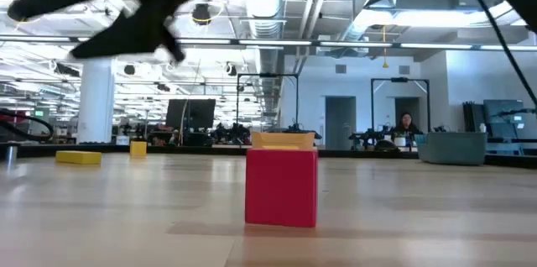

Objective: Sort & place blocks by color
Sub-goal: Put the blue block into the blue bin

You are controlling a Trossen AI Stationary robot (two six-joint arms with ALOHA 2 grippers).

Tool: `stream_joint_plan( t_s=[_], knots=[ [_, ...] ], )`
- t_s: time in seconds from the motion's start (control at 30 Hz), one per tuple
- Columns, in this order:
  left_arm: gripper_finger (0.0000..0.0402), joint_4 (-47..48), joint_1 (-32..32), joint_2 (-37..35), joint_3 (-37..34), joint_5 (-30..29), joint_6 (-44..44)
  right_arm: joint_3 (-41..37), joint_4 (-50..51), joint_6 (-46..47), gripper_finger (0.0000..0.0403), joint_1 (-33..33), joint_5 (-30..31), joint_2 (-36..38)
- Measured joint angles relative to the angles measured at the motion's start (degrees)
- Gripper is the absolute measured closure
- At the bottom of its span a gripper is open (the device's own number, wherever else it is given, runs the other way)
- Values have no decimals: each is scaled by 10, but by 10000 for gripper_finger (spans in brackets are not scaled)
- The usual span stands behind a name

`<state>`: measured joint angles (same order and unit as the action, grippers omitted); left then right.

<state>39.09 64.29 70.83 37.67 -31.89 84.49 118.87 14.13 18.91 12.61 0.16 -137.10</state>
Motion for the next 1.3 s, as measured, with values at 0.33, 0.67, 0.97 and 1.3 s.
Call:
stream_joint_plan(
  t_s=[0.33, 0.67, 0.97, 1.3],
  knots=[
    [179, -8, 0, 51, -3, -95, -43, -41, 144, -33, 176, 5, 129, 116],
    [124, -81, -6, 140, -3, -22, -119, -254, 46, 59, 195, 29, 149, 234],
    [144, -110, -20, 181, -1, 61, -188, -332, 4, 87, 197, 44, 150, 297],
    [231, -108, -43, 178, 0, 113, -205, -332, -2, 122, 198, 47, 150, 297]
  ],
)
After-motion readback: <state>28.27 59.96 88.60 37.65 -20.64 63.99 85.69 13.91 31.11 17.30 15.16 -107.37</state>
